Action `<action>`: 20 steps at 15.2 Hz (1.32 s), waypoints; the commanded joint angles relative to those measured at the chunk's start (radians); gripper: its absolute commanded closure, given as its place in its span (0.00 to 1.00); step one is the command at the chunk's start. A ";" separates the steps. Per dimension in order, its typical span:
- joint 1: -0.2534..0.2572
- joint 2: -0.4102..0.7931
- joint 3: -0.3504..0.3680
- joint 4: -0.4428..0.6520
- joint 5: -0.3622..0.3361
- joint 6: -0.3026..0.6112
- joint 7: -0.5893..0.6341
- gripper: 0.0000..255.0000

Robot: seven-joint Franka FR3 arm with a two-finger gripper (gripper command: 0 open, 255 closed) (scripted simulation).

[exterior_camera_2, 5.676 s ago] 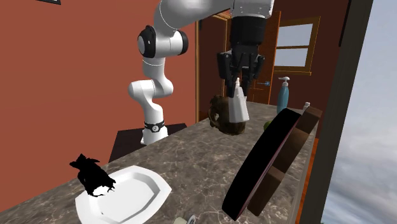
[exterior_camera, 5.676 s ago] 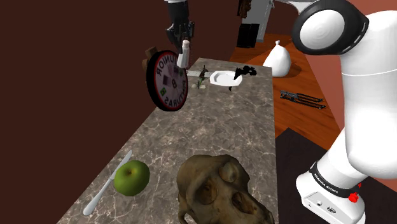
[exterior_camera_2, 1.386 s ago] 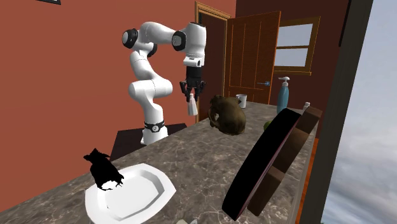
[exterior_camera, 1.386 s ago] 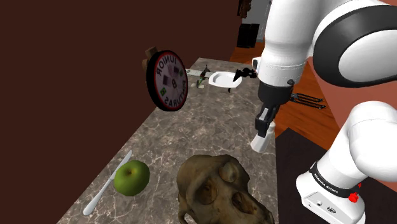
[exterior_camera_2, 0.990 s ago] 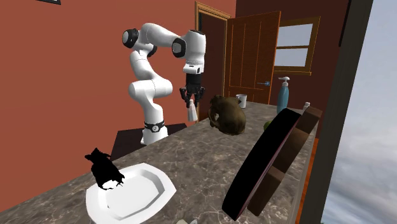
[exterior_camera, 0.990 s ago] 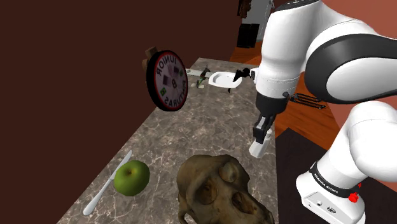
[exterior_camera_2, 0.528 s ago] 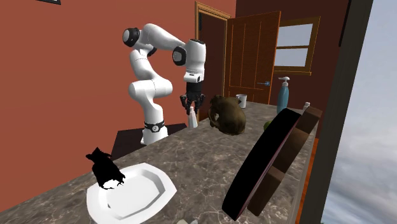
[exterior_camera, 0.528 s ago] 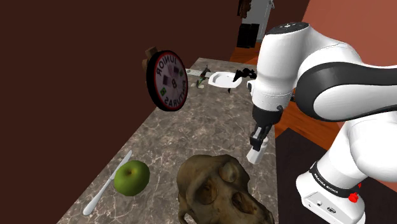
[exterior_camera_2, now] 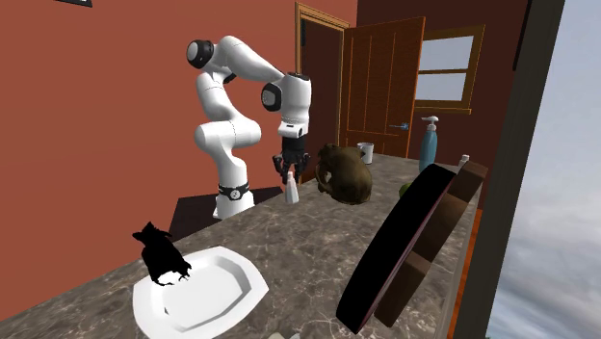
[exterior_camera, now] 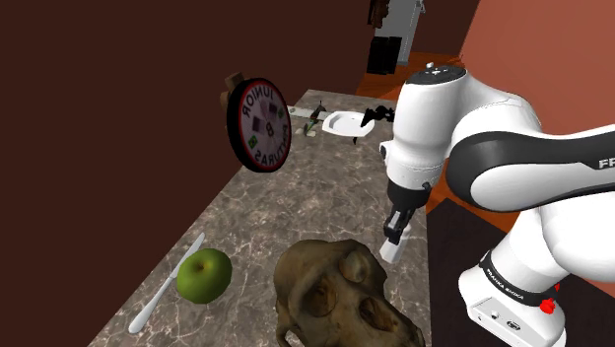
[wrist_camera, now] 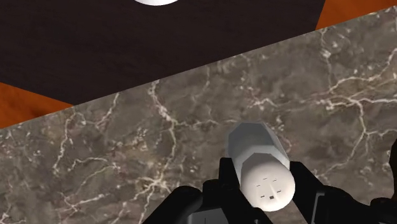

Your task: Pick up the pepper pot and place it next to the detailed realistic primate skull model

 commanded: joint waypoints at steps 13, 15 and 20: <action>-0.004 -0.009 -0.008 0.025 -0.009 -0.033 0.001 0.00; -0.012 -0.034 -0.027 0.080 -0.028 -0.112 0.003 0.00; -0.015 -0.041 -0.034 0.103 -0.036 -0.141 0.003 0.00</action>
